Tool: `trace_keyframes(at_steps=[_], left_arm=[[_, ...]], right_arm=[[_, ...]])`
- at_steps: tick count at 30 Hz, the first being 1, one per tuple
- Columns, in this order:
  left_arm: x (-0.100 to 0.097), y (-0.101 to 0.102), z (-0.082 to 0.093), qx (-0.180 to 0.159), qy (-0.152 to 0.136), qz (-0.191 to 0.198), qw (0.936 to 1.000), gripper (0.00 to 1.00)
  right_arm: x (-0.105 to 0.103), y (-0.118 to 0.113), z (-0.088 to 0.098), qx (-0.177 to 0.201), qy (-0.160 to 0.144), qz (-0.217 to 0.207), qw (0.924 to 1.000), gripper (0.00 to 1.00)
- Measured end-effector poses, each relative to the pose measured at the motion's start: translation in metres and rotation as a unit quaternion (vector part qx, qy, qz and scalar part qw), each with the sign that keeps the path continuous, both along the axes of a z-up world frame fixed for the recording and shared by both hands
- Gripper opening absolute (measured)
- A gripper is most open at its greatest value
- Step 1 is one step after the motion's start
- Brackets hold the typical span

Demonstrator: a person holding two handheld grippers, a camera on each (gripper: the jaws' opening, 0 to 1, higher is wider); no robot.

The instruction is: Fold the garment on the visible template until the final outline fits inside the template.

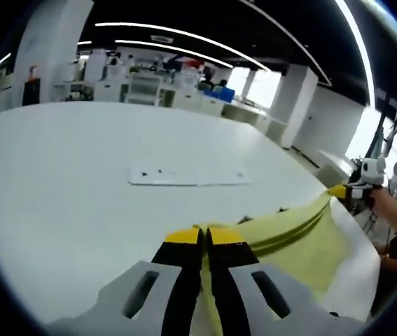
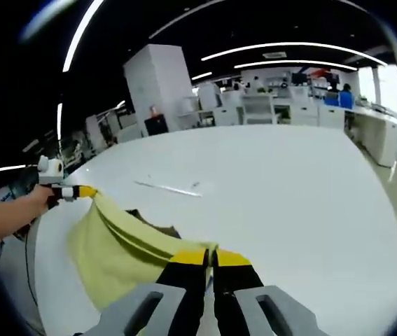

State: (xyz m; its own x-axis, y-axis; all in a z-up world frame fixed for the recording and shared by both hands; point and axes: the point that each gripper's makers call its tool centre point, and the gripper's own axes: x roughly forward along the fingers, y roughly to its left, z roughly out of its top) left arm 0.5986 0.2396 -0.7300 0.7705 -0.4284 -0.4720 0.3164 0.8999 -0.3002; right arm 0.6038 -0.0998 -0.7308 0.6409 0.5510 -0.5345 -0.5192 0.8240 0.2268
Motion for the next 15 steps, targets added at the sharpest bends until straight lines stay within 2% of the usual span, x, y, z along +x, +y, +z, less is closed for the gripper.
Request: trace_keyframes(at_steps=[10,15], left_arm=[[-0.002,0.008,-0.035,0.01,0.042,0.009,0.999,0.0],[-0.001,0.007,-0.046,0.017,0.055,0.009,0.9983,0.0]], right_arm=[[0.0,0.007,-0.032,-0.022,0.033,0.005,0.9992,0.0],[0.005,0.003,-0.043,-0.037,0.042,0.006,0.9984,0.0]])
